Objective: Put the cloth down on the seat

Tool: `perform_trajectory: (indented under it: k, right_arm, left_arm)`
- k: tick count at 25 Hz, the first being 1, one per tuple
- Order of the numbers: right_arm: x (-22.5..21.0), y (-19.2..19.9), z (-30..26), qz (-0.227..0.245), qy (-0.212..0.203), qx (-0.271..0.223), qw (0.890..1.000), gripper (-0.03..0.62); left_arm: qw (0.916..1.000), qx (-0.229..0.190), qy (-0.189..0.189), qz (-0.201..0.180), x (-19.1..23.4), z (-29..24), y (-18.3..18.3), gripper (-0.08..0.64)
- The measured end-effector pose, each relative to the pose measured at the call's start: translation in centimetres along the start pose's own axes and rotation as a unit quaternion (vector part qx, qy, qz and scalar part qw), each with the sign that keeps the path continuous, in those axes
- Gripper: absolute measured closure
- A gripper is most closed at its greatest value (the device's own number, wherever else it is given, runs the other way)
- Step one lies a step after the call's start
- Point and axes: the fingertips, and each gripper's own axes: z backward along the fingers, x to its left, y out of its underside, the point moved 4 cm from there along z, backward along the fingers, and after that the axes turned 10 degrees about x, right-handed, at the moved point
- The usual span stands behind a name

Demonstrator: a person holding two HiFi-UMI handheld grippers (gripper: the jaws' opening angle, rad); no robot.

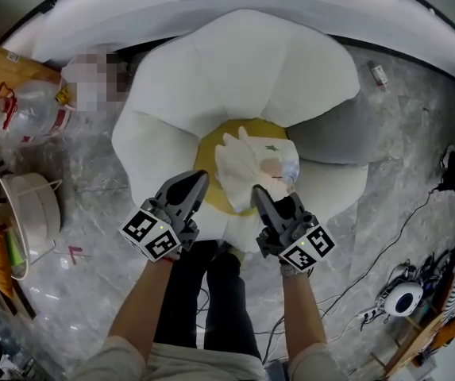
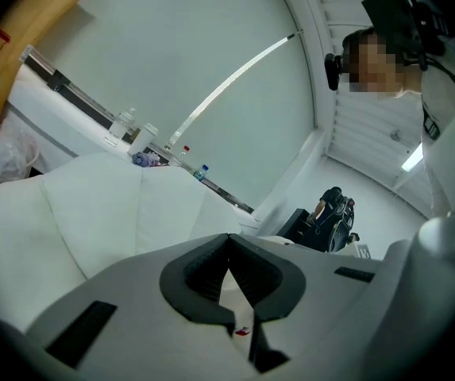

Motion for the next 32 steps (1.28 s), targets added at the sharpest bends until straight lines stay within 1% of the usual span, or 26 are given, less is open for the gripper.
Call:
perform_trajectory:
  k: [8, 14, 21, 27, 32]
  right_arm:
    - [-3.3, 3.6, -1.5, 0.014, -0.007, 0.002, 1.0, 0.506]
    - [-5.3, 5.8, -1.8, 0.012, -0.009, 0.001, 1.0, 0.506]
    - [-7.7, 8.1, -1.6, -0.013, -0.004, -0.013, 1.0, 0.506]
    - [-8.9, 10.7, -1.9, -0.017, -0.001, 0.002, 1.0, 0.506]
    - [-10.0, 12.5, -2.3, -0.018, 0.002, 0.023, 1.0, 0.506]
  left_arm:
    - [0.9999, -0.012, -0.005, -0.002, 2.9, -1.3, 3.2, 0.546]
    - [0.9997, -0.019, -0.016, -0.006, 4.3, -1.9, 5.1, 0.546]
    - [0.9998, -0.013, -0.015, -0.008, 5.4, -3.1, 7.0, 0.546]
    - [0.9998, -0.013, -0.016, -0.004, 6.4, -3.7, 8.2, 0.546]
    - [0.9998, -0.008, -0.014, -0.01, 6.8, -4.5, 9.3, 0.546]
